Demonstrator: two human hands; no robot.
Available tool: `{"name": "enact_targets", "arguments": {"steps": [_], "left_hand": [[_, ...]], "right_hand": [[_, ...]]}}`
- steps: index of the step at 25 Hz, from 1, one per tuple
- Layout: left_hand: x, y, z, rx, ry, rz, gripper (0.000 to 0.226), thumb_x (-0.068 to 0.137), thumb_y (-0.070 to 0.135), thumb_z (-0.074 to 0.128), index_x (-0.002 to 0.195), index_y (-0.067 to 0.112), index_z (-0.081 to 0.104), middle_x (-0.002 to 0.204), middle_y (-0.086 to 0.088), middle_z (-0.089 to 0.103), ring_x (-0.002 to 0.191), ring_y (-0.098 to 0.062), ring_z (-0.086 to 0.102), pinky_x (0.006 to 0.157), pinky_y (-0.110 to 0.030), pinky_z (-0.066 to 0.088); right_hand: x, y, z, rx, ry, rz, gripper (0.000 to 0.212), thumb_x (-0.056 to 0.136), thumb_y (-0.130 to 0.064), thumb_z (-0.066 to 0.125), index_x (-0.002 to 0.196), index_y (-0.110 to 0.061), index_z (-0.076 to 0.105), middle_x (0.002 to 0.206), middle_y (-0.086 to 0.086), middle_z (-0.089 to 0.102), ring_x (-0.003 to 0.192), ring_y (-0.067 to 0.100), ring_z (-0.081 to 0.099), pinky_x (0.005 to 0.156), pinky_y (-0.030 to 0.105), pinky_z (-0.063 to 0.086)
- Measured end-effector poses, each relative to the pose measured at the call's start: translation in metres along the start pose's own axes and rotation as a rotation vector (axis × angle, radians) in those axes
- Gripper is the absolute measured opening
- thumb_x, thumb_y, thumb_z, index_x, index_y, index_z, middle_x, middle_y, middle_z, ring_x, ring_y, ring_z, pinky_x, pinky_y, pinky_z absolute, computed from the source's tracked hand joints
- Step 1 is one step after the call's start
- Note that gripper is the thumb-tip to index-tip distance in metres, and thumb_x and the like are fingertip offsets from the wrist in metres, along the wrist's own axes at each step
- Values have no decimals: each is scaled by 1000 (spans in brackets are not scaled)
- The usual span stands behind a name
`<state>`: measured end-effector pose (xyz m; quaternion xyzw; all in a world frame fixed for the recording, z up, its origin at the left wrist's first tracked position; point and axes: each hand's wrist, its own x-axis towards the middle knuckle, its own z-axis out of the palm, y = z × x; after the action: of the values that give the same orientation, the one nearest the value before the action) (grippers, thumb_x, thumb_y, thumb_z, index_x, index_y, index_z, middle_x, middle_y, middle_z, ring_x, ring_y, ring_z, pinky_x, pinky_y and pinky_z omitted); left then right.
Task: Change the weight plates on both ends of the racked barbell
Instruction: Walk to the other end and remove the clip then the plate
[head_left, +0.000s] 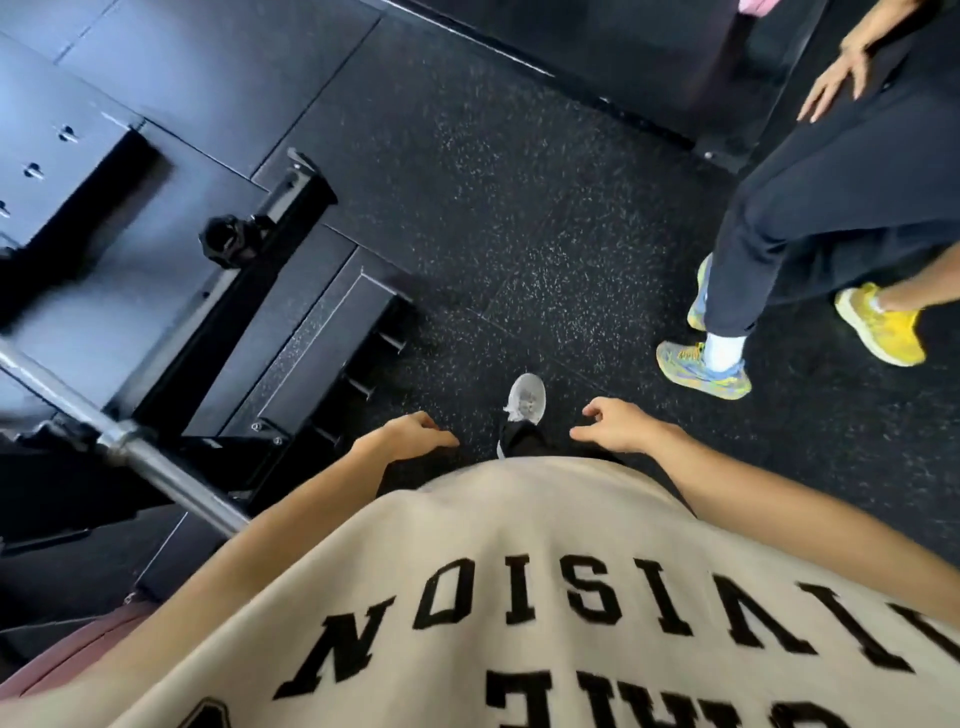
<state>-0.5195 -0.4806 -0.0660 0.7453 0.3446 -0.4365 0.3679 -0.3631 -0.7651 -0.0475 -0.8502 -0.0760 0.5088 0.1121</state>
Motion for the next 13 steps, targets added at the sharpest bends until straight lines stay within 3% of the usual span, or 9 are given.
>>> {"name": "enact_targets", "arguments": {"steps": [4, 7, 10, 13], "left_hand": [[35, 66, -95, -119, 128, -20, 61, 73, 66, 70, 118, 26, 60, 126, -1, 61, 116, -25, 56, 102, -38, 45], [58, 101, -152, -233, 160, -6, 52, 78, 62, 68, 116, 27, 60, 118, 0, 62, 111, -22, 57, 99, -38, 47], [84, 125, -198, -339, 168, -49, 50, 77, 62, 68, 114, 28, 61, 107, 3, 63, 99, -18, 59, 86, -35, 50], [124, 141, -247, -412, 180, -90, 45, 81, 57, 69, 114, 26, 62, 111, 1, 62, 98, -18, 55, 83, -32, 44]], "right_hand": [[67, -59, -120, -61, 13, -51, 60, 84, -46, 71, 134, -17, 55, 137, 8, 57, 125, 26, 54, 104, 35, 41], [111, -104, -184, -72, 24, -102, 63, 86, -48, 69, 137, -17, 50, 130, 7, 59, 122, 27, 55, 106, 41, 42], [156, -151, -232, -98, -41, -118, 63, 89, -48, 66, 140, -17, 45, 117, 3, 59, 119, 26, 55, 104, 42, 42], [208, -199, -270, -167, -96, -102, 63, 88, -48, 66, 140, -18, 47, 132, 6, 57, 122, 26, 54, 106, 42, 41]]}}
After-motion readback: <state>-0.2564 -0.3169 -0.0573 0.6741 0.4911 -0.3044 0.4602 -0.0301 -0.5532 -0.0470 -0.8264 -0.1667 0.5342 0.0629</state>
